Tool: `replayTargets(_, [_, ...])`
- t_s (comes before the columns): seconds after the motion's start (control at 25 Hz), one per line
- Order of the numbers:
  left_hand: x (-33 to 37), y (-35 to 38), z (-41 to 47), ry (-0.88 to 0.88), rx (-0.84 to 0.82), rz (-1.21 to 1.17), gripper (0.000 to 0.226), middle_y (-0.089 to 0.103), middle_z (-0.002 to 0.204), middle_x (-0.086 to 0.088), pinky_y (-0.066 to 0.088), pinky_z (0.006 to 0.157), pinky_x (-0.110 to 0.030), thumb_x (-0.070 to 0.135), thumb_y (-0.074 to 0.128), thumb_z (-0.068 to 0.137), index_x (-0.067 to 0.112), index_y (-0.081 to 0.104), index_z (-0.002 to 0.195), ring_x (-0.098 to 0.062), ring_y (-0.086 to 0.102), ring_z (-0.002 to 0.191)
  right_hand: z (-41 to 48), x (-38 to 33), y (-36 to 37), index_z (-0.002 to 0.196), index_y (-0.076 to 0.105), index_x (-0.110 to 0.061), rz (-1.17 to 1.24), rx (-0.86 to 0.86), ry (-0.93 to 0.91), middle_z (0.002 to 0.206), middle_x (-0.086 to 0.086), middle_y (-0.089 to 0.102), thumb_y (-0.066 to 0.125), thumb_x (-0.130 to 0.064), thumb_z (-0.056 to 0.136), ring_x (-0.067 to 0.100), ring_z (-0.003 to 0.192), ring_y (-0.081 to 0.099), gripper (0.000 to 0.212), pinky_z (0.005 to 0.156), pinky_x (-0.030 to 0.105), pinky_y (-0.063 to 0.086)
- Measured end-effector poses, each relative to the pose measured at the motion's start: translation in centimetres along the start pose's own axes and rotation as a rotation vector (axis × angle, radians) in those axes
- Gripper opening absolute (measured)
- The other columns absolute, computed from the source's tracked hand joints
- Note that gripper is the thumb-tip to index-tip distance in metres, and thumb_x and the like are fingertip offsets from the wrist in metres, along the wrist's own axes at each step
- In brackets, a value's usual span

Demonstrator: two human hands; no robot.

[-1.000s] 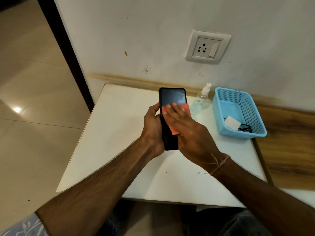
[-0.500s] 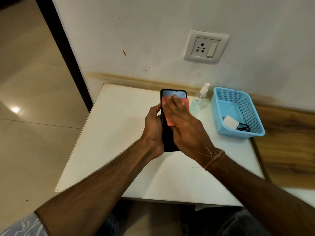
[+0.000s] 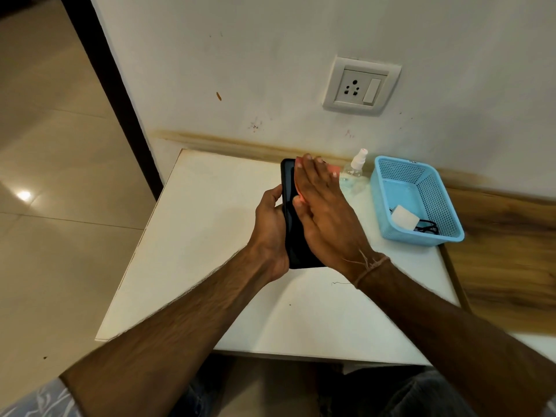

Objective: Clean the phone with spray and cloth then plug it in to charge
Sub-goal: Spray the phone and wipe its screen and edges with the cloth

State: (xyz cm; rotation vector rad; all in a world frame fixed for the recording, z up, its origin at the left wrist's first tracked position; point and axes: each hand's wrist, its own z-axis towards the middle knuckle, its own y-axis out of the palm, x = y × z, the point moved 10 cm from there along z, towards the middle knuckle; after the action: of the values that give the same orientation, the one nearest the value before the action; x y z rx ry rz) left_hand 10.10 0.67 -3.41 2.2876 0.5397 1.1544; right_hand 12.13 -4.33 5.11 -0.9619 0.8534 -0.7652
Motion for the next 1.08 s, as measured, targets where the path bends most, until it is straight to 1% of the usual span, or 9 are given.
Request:
replayTargets(0.16, [0.4,0.1,-0.2,-0.008,-0.059,-0.074,0.069,0.071,0.12,-0.019,0.052,0.092,-0.039,0.058,0.036,0.094,0.005,0.072,0.12,-0.033,0.068,0.103,-3.3,-2.8,1.2,0.153,0.015,-0.011,-0.015,-0.082,-0.152,0.162,0.004,0.008,0.024,-0.027,0.104,0.015,0.15,-0.001,0.053,0.122,0.043,0.008])
replayTargets(0.24, [0.9,0.5,-0.1,0.007,-0.117,-0.117,0.074,0.064,0.118,-0.025,0.049,0.095,-0.044,0.058,0.034,0.093,-0.001,0.066,0.125,-0.039,0.063,0.099,-6.5,-3.2,1.7,0.153,0.017,-0.012,-0.058,-0.128,-0.213,0.162,0.003,0.012,0.025,-0.031,0.105,0.016,0.15,0.004,0.053,0.122,0.042,0.011])
replayTargets(0.32, [1.0,0.5,-0.1,0.007,-0.131,-0.145,0.077,0.061,0.117,-0.026,0.047,0.098,-0.048,0.059,0.033,0.094,-0.002,0.06,0.133,-0.04,0.062,0.094,-9.5,-3.1,2.2,0.154,0.017,-0.011,-0.157,-0.148,-0.26,0.162,0.004,0.015,0.02,-0.033,0.105,0.019,0.15,0.009,0.053,0.119,0.042,0.015])
replayTargets(0.44, [1.1,0.5,0.1,0.003,-0.135,-0.156,0.079,0.063,0.116,-0.025,0.05,0.095,-0.047,0.061,0.031,0.096,-0.001,0.056,0.138,-0.039,0.063,0.093,-11.6,-3.2,2.7,0.154,0.014,-0.011,-0.239,-0.172,-0.321,0.161,0.007,0.016,0.016,-0.035,0.105,0.023,0.149,0.011,0.055,0.117,0.044,0.018])
replayTargets(0.56, [1.3,0.1,0.4,0.025,-0.1,-0.135,0.073,0.068,0.113,-0.023,0.049,0.1,-0.045,0.059,0.035,0.095,0.001,0.064,0.13,-0.035,0.065,0.095,-8.8,-3.1,1.4,0.154,0.013,-0.01,-0.163,-0.171,-0.234,0.162,0.006,0.009,0.021,-0.034,0.105,0.02,0.15,0.004,0.056,0.121,0.043,0.012])
replayTargets(0.68, [0.9,-0.2,0.3,0.02,-0.032,-0.049,0.064,0.075,0.112,-0.014,0.053,0.095,-0.04,0.058,0.039,0.095,0.01,0.076,0.115,-0.03,0.071,0.097,-3.0,-1.7,-0.2,0.154,0.009,-0.008,-0.126,-0.082,-0.093,0.163,0.007,0.001,0.022,-0.033,0.104,0.018,0.15,-0.004,0.058,0.122,0.044,0.006])
replayTargets(0.84, [0.6,-0.1,0.1,0.002,-0.011,-0.026,0.06,0.076,0.113,-0.015,0.051,0.1,-0.046,0.058,0.037,0.097,0.015,0.077,0.11,-0.031,0.072,0.1,2.2,0.2,0.2,0.155,0.001,-0.013,-0.087,-0.086,0.027,0.163,0.004,-0.005,0.015,-0.038,0.102,0.015,0.149,-0.01,0.06,0.122,0.042,0.002])
replayTargets(1.0, [0.7,-0.5,0.3,0.018,-0.002,-0.022,0.061,0.077,0.108,-0.012,0.055,0.091,-0.04,0.056,0.036,0.097,0.013,0.077,0.113,-0.029,0.074,0.094,-0.8,-0.6,0.9,0.155,-0.004,-0.013,-0.088,-0.122,0.015,0.163,0.003,-0.01,0.011,-0.043,0.102,0.015,0.149,-0.014,0.062,0.122,0.043,0.002])
replayTargets(1.08, [0.8,-0.5,0.5,0.033,-0.013,-0.039,0.064,0.076,0.103,-0.012,0.056,0.086,-0.037,0.057,0.036,0.097,0.011,0.079,0.106,-0.027,0.073,0.087,-4.2,-1.5,1.3,0.155,-0.002,-0.012,-0.097,-0.153,-0.01,0.163,0.003,-0.009,0.005,-0.045,0.101,0.016,0.149,-0.012,0.063,0.122,0.045,0.006])
